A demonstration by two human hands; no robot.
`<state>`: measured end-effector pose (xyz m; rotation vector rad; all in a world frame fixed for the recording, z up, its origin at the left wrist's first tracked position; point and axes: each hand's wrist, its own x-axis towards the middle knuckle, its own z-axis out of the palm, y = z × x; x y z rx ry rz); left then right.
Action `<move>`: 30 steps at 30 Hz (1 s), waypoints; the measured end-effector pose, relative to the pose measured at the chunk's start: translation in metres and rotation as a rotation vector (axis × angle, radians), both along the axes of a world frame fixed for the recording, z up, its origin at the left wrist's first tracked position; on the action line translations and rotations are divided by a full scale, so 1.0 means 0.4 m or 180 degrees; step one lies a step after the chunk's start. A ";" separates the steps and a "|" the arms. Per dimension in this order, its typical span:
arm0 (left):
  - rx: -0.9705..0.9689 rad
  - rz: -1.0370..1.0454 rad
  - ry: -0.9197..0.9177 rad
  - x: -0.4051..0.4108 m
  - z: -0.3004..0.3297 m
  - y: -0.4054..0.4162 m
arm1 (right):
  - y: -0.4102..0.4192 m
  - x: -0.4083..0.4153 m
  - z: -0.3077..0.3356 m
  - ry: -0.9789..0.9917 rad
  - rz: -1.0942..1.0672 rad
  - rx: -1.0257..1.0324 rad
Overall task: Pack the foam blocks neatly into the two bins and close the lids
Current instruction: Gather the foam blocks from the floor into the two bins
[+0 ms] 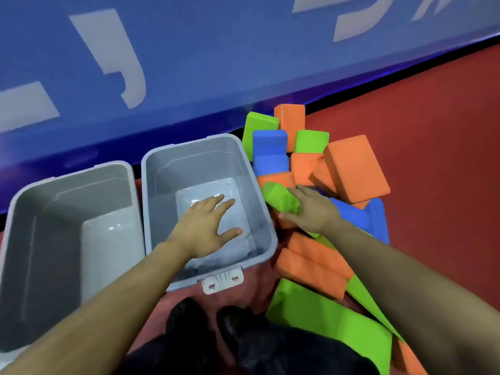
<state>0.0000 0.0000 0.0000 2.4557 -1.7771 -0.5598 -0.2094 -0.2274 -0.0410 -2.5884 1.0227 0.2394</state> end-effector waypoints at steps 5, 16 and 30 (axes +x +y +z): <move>0.0031 0.0116 -0.0050 0.090 -0.104 -0.042 | -0.073 0.086 -0.135 -0.0029 -0.0256 0.0244; 0.0001 0.0017 0.0118 0.105 -0.207 -0.086 | -0.099 0.082 -0.239 -0.0635 -0.0592 0.0012; 0.0636 0.0262 0.1284 -0.054 -0.172 -0.277 | -0.053 -0.050 -0.127 -0.0788 -0.0723 0.0876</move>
